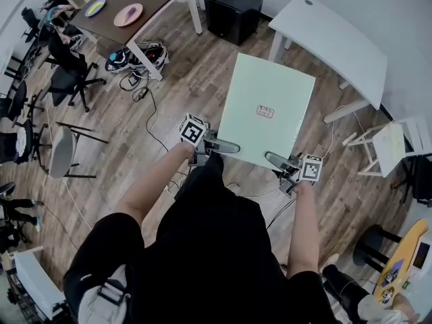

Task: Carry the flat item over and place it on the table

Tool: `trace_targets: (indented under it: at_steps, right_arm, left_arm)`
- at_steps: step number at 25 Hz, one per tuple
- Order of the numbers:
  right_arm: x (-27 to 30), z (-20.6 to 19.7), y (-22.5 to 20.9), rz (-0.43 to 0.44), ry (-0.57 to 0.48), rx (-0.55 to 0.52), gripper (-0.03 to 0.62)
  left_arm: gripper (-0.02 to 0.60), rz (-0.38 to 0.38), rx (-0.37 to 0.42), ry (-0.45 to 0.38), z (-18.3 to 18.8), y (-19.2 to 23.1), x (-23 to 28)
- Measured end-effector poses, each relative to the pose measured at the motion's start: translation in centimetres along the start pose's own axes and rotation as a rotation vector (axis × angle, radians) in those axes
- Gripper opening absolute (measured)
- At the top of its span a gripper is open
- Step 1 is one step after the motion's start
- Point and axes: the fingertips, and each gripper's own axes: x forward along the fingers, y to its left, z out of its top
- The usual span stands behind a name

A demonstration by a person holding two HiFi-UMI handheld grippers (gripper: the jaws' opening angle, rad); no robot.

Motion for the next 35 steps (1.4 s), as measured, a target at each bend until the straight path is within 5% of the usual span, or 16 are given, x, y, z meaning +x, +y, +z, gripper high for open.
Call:
trace_targets:
  at_steps: [8, 22, 35]
  right_arm:
    - [0.3, 2.8, -3.7, -0.039, -0.053, 0.036, 0.304]
    - [4.9, 14.1, -11.0, -0.084, -0.087, 0.117, 0.304]
    - [9.4, 23.8, -15.2, -0.114, -0.148, 0.095, 0.302]
  left_arm:
    - [0.304, -0.023, -0.040, 0.047, 3.5, 3.6, -0.1]
    - [0.304, -0.041, -0.120, 0.103, 15.7, 10.7, -3.1]
    - [0.304, -0.057, -0.107, 0.172, 26.4, 15.7, -6.0]
